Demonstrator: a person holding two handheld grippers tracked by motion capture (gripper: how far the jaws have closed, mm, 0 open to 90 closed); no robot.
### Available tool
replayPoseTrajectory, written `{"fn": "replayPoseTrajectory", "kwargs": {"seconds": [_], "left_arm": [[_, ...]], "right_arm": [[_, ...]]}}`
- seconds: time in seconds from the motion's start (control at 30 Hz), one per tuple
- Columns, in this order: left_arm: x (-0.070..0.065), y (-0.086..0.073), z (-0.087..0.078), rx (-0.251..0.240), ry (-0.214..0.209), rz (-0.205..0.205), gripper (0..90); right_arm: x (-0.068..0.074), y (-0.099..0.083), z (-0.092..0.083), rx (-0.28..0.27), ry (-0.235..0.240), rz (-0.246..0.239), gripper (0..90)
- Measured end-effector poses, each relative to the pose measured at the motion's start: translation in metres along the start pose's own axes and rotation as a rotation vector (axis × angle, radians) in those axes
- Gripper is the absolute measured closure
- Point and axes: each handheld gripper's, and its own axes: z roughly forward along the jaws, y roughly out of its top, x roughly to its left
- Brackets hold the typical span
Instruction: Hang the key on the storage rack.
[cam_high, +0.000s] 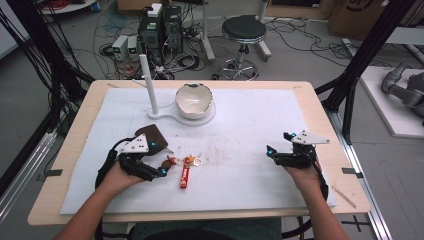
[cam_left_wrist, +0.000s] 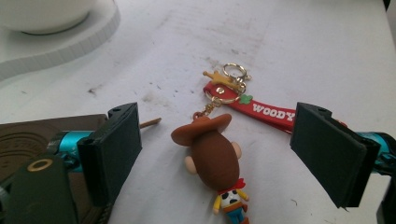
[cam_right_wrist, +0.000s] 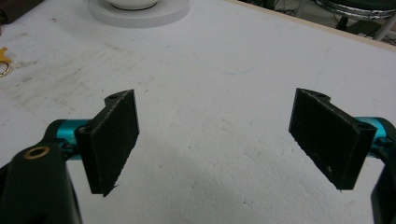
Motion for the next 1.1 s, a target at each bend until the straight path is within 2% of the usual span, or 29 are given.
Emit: {"fn": "replayPoseTrajectory", "kwargs": {"seconds": [0.2, 0.4, 0.53, 0.6, 0.8, 1.0, 1.1], "left_arm": [[-0.002, 0.001, 0.010, 0.042, -0.010, 0.009, 16.6], [-0.001, 0.000, 0.015, 0.086, -0.001, 0.025, 16.7], [-0.001, -0.002, 0.019, 0.119, 0.012, 0.018, 17.6], [0.000, -0.003, 0.020, 0.143, 0.004, 0.030, 18.9], [-0.001, -0.005, 0.028, 0.172, -0.009, 0.053, 23.0], [0.001, -0.005, 0.029, 0.163, -0.026, 0.047, 24.3], [0.001, -0.005, 0.029, 0.150, -0.036, 0.050, 30.8]], "right_arm": [[0.000, -0.002, -0.003, 0.003, -0.001, -0.001, 16.0], [0.001, -0.004, -0.004, 0.005, 0.000, -0.003, 16.0], [0.002, -0.004, -0.003, 0.011, 0.002, -0.006, 16.0], [0.001, -0.004, -0.003, 0.011, 0.003, -0.012, 16.1], [0.002, -0.004, -0.002, 0.014, 0.004, -0.010, 16.1], [0.003, -0.003, -0.002, 0.016, 0.006, -0.013, 16.1], [0.003, -0.003, -0.001, 0.016, 0.004, -0.019, 16.1]]}}
